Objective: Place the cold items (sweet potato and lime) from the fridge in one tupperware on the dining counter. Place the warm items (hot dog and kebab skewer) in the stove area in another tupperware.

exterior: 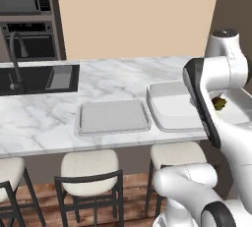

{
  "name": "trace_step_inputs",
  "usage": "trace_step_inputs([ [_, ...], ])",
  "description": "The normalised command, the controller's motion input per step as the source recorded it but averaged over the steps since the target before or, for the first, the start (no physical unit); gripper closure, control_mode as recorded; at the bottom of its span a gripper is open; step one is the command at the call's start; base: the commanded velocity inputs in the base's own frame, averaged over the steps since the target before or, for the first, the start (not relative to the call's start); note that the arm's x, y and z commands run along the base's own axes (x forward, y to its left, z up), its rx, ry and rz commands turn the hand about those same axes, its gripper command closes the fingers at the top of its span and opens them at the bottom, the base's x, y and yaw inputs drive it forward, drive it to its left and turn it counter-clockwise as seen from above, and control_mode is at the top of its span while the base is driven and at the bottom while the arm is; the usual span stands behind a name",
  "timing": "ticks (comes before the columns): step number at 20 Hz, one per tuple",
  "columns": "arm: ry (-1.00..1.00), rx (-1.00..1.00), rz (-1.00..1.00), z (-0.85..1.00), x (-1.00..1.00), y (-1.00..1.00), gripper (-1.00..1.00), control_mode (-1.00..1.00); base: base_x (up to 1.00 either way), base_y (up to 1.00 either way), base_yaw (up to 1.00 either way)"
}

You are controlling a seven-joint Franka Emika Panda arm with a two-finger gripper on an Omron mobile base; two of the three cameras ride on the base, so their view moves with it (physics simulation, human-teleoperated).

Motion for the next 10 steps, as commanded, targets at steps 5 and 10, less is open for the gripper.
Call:
trace_step_inputs([
  [5,0.32,0.24,0.23,-0.47,0.80,-0.61,1.00,-1.00,0.00,0.00,0.00],
  [10,0.06,0.30,0.22,-0.29,0.79,-0.52,1.00,-1.00,0.00,0.00,0.00],
])
